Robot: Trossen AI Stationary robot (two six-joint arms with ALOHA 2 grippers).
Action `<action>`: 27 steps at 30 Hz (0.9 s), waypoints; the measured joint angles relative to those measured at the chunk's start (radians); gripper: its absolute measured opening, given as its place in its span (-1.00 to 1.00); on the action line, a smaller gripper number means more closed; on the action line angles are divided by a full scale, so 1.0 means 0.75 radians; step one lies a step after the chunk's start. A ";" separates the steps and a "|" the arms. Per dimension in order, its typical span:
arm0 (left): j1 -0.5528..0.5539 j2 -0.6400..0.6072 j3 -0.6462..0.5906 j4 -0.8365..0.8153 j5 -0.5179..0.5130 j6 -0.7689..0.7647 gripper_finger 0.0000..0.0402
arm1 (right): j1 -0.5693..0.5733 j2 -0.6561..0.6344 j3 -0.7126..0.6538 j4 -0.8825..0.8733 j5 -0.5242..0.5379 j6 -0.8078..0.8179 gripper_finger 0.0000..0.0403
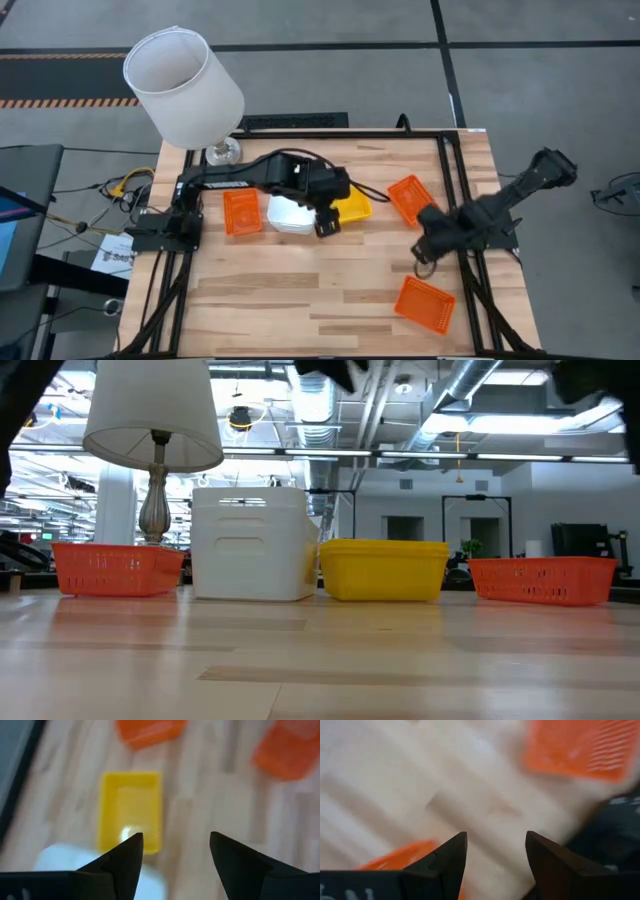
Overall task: Stack baskets by color
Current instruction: Stack the bottom orange bin on top of the top right orange bin
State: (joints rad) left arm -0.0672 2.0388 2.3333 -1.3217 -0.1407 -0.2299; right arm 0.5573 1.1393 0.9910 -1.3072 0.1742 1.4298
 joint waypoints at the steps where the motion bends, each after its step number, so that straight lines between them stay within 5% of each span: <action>1: -0.009 -0.001 0.000 0.032 0.032 0.000 0.09 | 0.048 0.001 -0.007 0.038 -0.005 0.040 0.12; 10: -0.093 0.015 -0.013 0.390 0.089 0.046 0.09 | 0.453 0.070 -0.007 0.096 -0.049 0.446 0.12; 20: -0.103 0.066 -0.212 0.992 0.216 0.089 0.09 | 0.783 0.079 -0.007 0.198 -0.085 0.980 0.12; 27: -0.125 0.022 -0.224 0.849 0.367 0.073 0.09 | 0.809 0.217 -0.007 0.394 -0.297 1.097 0.07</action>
State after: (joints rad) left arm -0.1607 2.0550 2.1651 -0.6848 0.1349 -0.1753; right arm 1.1638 1.3019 0.9859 -1.0119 -0.0484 2.2529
